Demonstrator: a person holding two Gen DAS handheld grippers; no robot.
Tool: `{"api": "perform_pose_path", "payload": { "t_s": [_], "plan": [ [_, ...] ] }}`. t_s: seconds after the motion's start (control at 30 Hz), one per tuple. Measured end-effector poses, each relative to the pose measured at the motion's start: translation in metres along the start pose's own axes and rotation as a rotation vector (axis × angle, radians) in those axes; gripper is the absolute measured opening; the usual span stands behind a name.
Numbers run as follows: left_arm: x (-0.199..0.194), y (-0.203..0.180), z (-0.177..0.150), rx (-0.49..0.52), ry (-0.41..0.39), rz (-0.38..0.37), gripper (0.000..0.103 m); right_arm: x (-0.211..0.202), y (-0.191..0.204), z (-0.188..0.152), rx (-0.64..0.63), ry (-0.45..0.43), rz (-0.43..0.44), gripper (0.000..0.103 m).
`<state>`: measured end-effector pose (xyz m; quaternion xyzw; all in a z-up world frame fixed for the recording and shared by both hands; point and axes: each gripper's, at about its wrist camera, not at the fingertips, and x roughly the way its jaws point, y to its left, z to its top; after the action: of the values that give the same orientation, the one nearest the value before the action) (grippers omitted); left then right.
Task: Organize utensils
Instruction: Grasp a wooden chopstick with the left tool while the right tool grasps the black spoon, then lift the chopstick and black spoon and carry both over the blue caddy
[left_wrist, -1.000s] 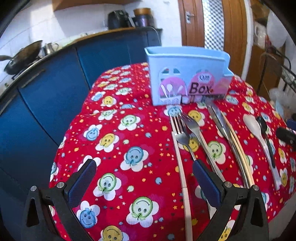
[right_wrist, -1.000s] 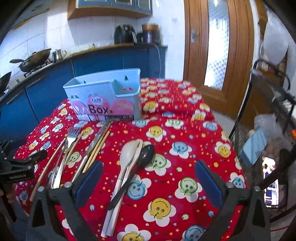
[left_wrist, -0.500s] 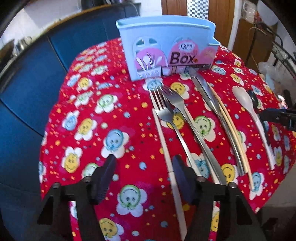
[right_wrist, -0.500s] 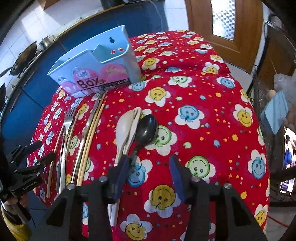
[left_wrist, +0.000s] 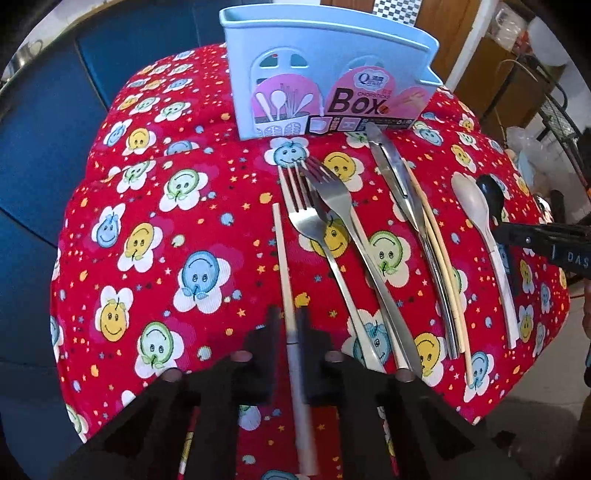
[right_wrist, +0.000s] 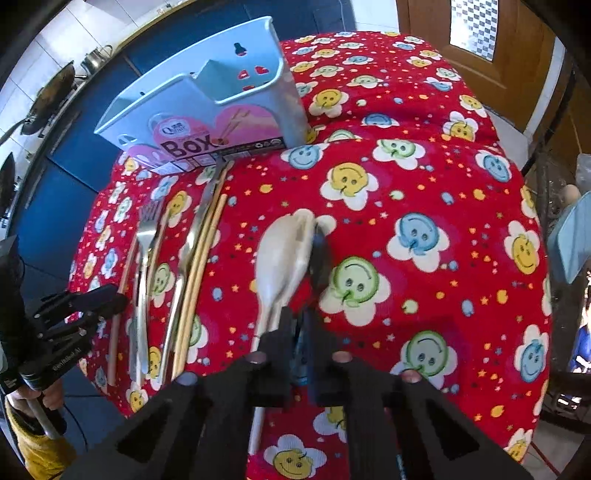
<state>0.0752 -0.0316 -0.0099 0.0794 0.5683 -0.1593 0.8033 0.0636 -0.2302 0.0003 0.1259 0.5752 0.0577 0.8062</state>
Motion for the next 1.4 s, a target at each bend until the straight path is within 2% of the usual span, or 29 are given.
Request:
{"api": "perform_pose_path", "payload": {
  "t_s": [0.13, 0.27, 0.53, 0.67, 0.77, 0.83, 0.97, 1.1, 1.27, 1.4],
  "plan": [
    [0.0, 0.009, -0.002, -0.023, 0.009, 0.004, 0.006, -0.007, 0.003, -0.004, -0.057, 0.008, -0.041, 0.005],
    [0.0, 0.01, -0.002, 0.0, 0.052, 0.0, 0.006, -0.004, 0.004, -0.008, -0.101, 0.064, -0.081, 0.005],
    [0.001, 0.008, -0.002, 0.035, 0.128, -0.01, 0.007, 0.006, 0.007, 0.001, -0.132, 0.14, -0.105, 0.006],
    [0.001, 0.006, 0.001, 0.03, 0.122, -0.017, 0.006, 0.011, 0.013, 0.007, -0.159, 0.145, -0.112, 0.006],
    [-0.001, 0.01, -0.002, 0.014, 0.068, -0.034, 0.005, 0.008, 0.013, 0.004, -0.162, 0.087, -0.109, 0.004],
    [-0.008, 0.018, -0.006, -0.013, 0.02, -0.073, 0.005, 0.004, 0.011, 0.001, -0.144, 0.029, -0.072, 0.004],
    [-0.026, 0.026, -0.016, -0.032, -0.141, -0.114, 0.005, -0.013, 0.005, -0.013, -0.12, -0.147, -0.016, 0.004],
    [-0.035, 0.029, -0.019, -0.076, -0.227, -0.171, 0.005, -0.019, 0.002, -0.026, -0.081, -0.251, 0.043, 0.004],
    [-0.054, 0.025, -0.013, -0.108, -0.36, -0.158, 0.005, -0.031, 0.011, -0.033, -0.099, -0.381, 0.042, 0.004],
    [-0.066, 0.015, -0.003, -0.104, -0.447, -0.147, 0.005, -0.044, 0.014, -0.032, -0.083, -0.449, 0.088, 0.004]
  ]
}}
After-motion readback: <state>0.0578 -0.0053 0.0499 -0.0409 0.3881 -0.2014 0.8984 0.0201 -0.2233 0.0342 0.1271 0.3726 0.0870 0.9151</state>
